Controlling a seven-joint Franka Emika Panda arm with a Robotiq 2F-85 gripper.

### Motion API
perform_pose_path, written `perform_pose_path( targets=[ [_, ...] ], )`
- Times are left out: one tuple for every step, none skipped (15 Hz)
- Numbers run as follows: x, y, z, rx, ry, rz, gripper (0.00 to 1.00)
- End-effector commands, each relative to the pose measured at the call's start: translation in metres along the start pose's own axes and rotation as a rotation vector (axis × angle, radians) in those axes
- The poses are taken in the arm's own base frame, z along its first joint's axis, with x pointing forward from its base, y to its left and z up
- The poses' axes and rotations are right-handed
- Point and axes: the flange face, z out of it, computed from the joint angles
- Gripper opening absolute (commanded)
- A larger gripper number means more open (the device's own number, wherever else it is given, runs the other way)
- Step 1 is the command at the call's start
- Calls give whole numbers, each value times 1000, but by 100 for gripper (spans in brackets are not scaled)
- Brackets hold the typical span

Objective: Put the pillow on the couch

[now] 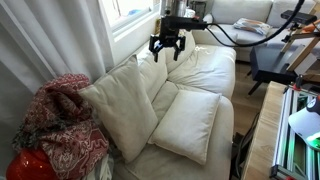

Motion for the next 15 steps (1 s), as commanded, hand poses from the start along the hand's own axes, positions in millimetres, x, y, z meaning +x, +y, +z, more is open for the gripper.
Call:
perform_pose_path(
  targets=[
    [47,-38,28,57,48,186,100],
    [57,-46,35,64,66,238,100],
    [64,-54,41,75,79,292,100],
    [71,-62,46,88,90,347,100],
    [74,-70,52,89,92,351,100],
    [80,-77,57,87,103,368,100],
    [83,-84,63,75,120,372,100],
    [86,-90,66,69,135,384,100],
    [90,-96,71,67,153,370,100],
    [94,-102,75,58,181,348,100],
    [97,-108,79,52,196,346,100],
    [100,-114,81,57,206,343,100],
    [104,-119,84,61,224,354,100],
    [107,-124,85,71,232,364,100],
    [110,-127,88,72,238,377,100]
  ],
)
